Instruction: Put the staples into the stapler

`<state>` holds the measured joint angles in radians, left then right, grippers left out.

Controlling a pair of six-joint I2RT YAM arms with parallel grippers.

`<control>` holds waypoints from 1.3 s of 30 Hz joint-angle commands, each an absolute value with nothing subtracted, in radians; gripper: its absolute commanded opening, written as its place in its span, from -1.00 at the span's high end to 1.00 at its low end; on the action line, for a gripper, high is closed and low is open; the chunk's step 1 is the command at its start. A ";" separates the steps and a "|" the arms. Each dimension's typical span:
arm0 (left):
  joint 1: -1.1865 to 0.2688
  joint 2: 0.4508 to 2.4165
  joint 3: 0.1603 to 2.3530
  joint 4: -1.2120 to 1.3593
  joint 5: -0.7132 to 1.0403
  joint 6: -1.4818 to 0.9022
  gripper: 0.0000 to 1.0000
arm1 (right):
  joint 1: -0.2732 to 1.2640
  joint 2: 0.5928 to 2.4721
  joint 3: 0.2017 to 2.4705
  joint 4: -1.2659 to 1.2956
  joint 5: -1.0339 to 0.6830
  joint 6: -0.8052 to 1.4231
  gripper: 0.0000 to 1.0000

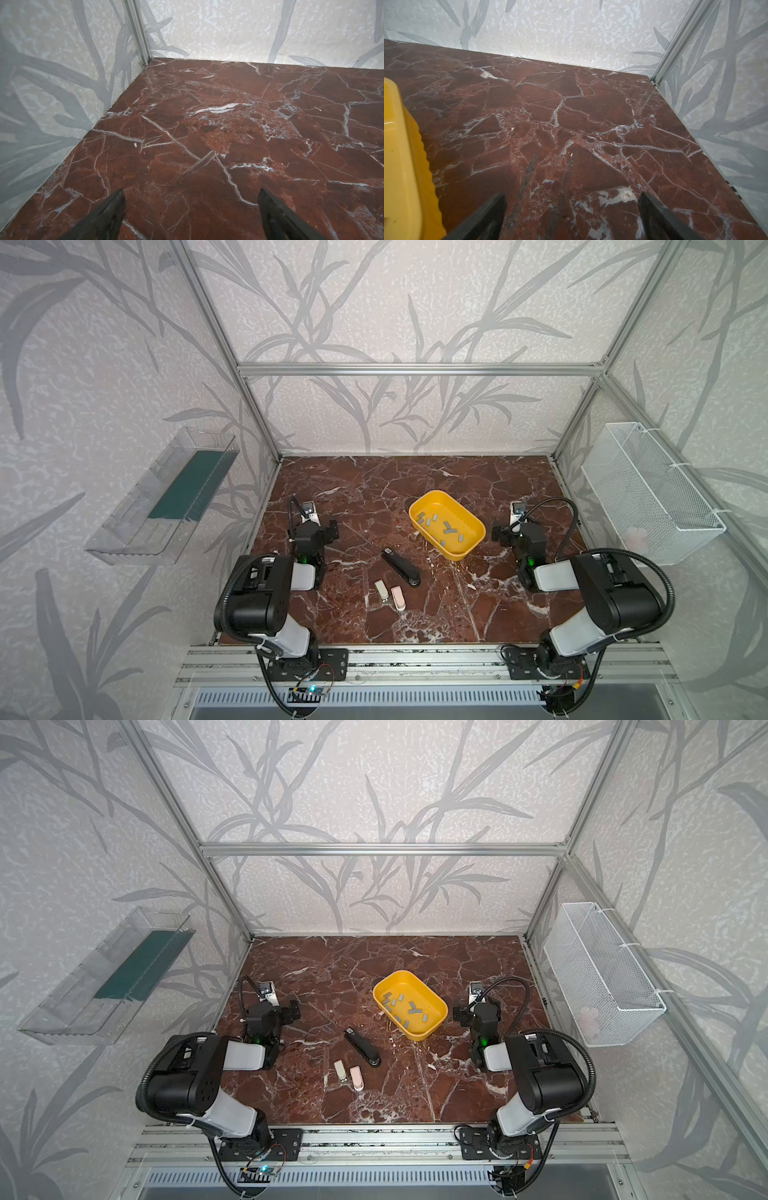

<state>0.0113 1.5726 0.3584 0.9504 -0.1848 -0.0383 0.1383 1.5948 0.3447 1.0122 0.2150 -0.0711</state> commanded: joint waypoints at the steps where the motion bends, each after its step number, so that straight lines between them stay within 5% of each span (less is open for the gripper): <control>1: 0.012 1.572 0.371 0.963 -0.187 -0.041 -0.99 | 0.138 1.592 0.358 1.020 0.210 -0.061 -0.98; 39: 0.006 1.571 0.364 0.977 -0.181 -0.027 -0.99 | 0.138 1.590 0.356 1.023 0.206 -0.060 -0.98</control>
<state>0.0093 1.5726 0.3584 0.9581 -0.1806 -0.0368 0.1383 1.5948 0.3447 1.0122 0.2073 -0.0711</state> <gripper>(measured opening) 0.994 0.991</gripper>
